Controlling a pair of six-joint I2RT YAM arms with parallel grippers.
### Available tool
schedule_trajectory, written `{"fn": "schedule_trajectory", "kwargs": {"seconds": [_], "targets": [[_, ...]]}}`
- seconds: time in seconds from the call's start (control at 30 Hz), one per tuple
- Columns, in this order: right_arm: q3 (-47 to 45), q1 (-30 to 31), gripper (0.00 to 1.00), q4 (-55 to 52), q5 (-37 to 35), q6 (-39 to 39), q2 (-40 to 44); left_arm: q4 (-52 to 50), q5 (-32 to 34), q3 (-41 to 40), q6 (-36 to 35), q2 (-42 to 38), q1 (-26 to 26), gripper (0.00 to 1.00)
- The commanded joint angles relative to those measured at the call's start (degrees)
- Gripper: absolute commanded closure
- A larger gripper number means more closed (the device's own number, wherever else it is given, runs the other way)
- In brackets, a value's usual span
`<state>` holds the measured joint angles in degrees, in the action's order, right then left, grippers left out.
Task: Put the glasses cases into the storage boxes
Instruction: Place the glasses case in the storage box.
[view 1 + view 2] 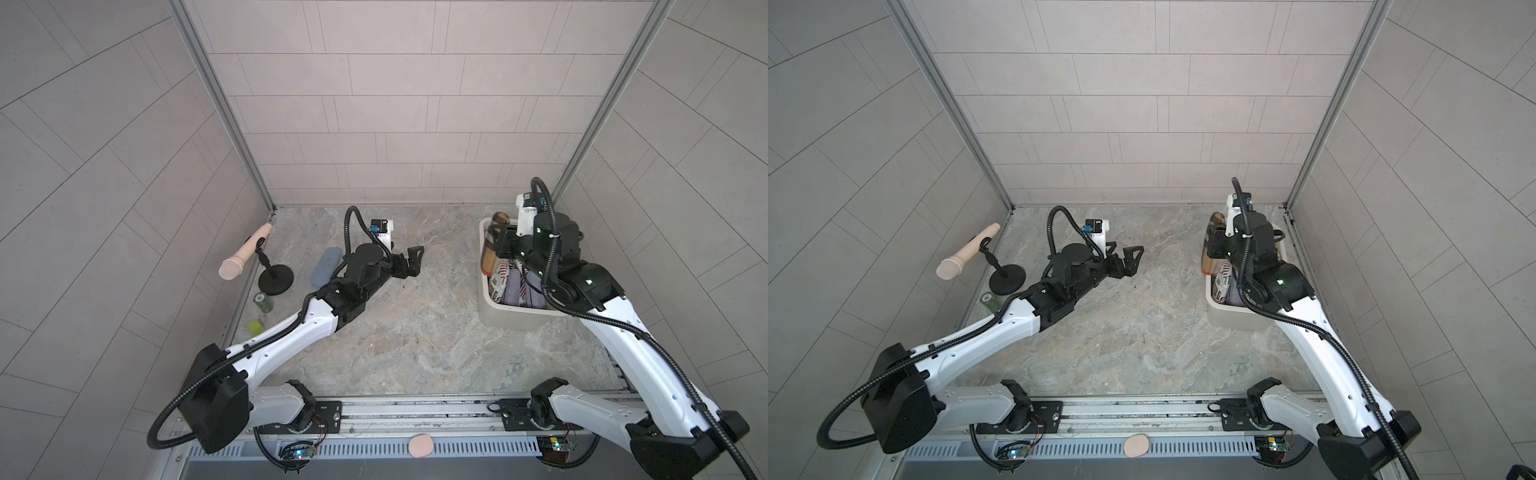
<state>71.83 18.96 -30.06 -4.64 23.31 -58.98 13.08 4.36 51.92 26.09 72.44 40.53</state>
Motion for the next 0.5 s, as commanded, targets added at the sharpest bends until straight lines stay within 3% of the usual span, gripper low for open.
{"fn": "schedule_trajectory", "kwargs": {"seconds": [0.0,0.2,0.47], "targets": [[-2.55,-4.13,0.84,-6.01,-10.0,-2.61,5.33,-2.14,8.08,-0.09,-0.07,-1.01,0.02,0.0],[-10.44,-8.15,0.85,-5.0,-24.45,-2.84,9.88,-2.28,6.1,0.11,0.6,-0.45,-0.02,0.0],[-16.52,-9.05,0.86,0.96,-32.74,-5.6,9.36,-2.12,5.75,0.03,0.36,0.06,-0.02,0.0]]}}
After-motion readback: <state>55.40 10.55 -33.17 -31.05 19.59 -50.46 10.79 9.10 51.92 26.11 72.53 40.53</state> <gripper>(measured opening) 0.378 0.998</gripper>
